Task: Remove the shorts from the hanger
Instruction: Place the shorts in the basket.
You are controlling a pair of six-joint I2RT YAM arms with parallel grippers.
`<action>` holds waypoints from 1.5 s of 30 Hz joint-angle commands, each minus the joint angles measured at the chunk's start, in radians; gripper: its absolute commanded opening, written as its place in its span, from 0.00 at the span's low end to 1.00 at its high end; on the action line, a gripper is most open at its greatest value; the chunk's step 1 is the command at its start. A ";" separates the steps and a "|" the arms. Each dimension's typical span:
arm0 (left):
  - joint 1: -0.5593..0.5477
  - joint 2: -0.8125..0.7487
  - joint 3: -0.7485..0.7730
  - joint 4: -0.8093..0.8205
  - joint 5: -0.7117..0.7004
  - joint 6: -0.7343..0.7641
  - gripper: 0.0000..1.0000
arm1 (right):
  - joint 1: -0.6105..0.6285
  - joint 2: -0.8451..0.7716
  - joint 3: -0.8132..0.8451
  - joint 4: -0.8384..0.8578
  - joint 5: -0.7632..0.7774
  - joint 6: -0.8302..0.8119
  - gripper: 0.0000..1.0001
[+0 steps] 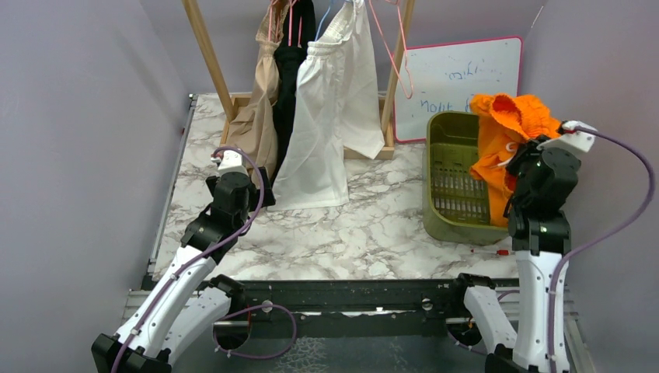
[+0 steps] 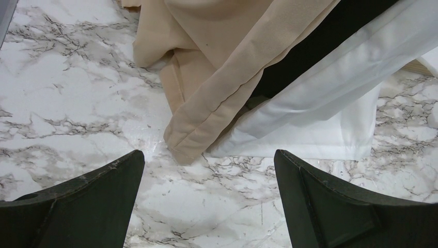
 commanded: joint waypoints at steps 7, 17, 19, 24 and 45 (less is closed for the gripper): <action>0.004 -0.027 -0.004 0.023 0.012 0.008 0.99 | 0.002 -0.005 -0.160 -0.042 -0.117 0.120 0.01; 0.004 -0.011 -0.001 0.024 0.022 0.013 0.99 | 0.003 0.122 -0.185 0.138 -0.249 0.087 0.01; 0.004 -0.012 -0.002 0.023 0.019 0.014 0.99 | 0.002 0.219 -0.167 0.193 -0.293 0.091 0.01; 0.004 -0.029 -0.007 0.025 0.007 0.010 0.99 | 0.002 0.414 -0.123 0.356 -0.480 -0.063 0.01; 0.003 -0.014 -0.007 0.025 0.005 0.016 0.99 | 0.001 0.718 -0.090 0.537 -0.650 -0.873 0.01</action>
